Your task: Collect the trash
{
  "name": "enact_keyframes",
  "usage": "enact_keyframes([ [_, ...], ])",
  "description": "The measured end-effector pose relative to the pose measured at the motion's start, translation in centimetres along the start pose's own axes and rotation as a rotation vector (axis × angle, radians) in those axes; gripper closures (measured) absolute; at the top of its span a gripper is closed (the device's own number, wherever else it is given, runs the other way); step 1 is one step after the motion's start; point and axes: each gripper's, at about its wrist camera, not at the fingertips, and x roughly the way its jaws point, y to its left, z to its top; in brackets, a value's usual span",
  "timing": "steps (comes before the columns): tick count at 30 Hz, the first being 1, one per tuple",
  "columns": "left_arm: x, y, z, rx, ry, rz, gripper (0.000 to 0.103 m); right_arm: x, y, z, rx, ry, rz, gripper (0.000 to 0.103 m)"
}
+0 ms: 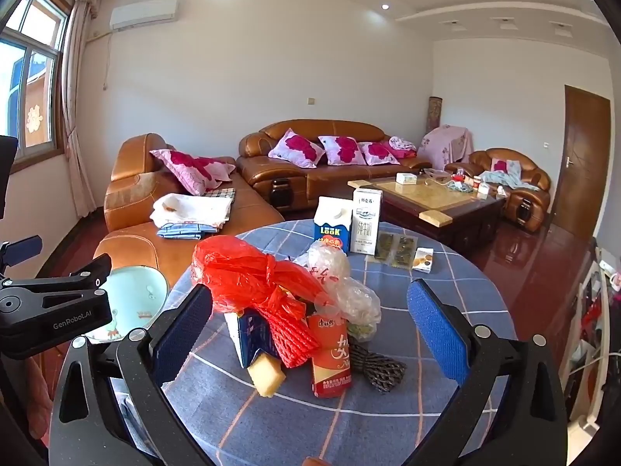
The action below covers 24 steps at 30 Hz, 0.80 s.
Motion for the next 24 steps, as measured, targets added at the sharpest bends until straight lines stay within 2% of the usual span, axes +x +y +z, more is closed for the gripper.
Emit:
enact_keyframes([
  [24,-0.93,0.82,0.42,-0.014,-0.015,0.015,0.006,-0.04,-0.14,-0.09,0.005,0.005,0.001,0.005],
])
